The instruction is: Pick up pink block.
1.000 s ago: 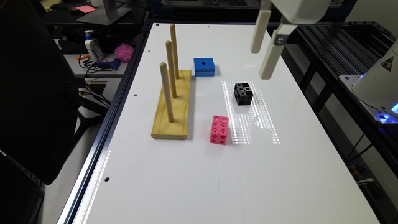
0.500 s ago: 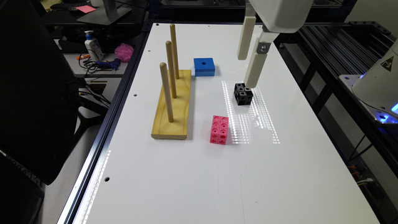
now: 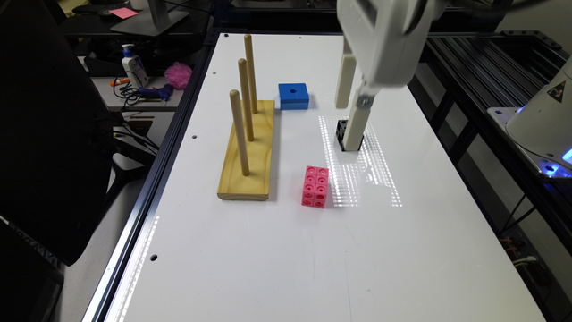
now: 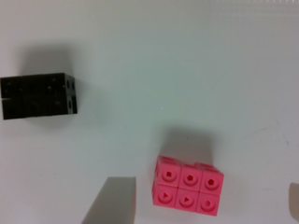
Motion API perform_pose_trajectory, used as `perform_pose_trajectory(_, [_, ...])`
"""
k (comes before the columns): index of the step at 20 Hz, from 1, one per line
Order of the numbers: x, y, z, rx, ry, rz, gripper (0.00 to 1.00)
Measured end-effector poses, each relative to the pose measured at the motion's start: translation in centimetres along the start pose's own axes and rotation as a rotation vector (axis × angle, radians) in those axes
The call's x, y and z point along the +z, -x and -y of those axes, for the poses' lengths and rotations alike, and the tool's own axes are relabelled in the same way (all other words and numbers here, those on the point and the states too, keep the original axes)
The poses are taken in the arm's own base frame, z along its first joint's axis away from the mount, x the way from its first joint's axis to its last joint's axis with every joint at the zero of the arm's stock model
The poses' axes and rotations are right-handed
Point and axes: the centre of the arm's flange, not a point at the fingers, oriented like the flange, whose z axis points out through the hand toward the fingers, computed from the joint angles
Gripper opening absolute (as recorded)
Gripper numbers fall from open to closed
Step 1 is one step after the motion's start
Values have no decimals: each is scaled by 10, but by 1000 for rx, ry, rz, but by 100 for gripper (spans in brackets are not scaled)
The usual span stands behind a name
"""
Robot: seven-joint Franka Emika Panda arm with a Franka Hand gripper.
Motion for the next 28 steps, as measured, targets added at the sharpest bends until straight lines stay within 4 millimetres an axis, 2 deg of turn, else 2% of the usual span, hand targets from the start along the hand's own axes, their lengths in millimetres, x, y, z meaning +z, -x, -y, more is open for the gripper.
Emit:
perform_pose_trajectory(6, [4,0,1,0,1,2,100])
perform_pose_trajectory(11, [39,-3,4,2,-1,11,100])
perform_pose_trajectory(14, [51,-5,6,3,-7,11,100])
perform_pose_trajectory(21, [43,-13,20,3,-33,-1,100])
perform_pose_trajectory(28, [63,-15,22,5,-24,11,100])
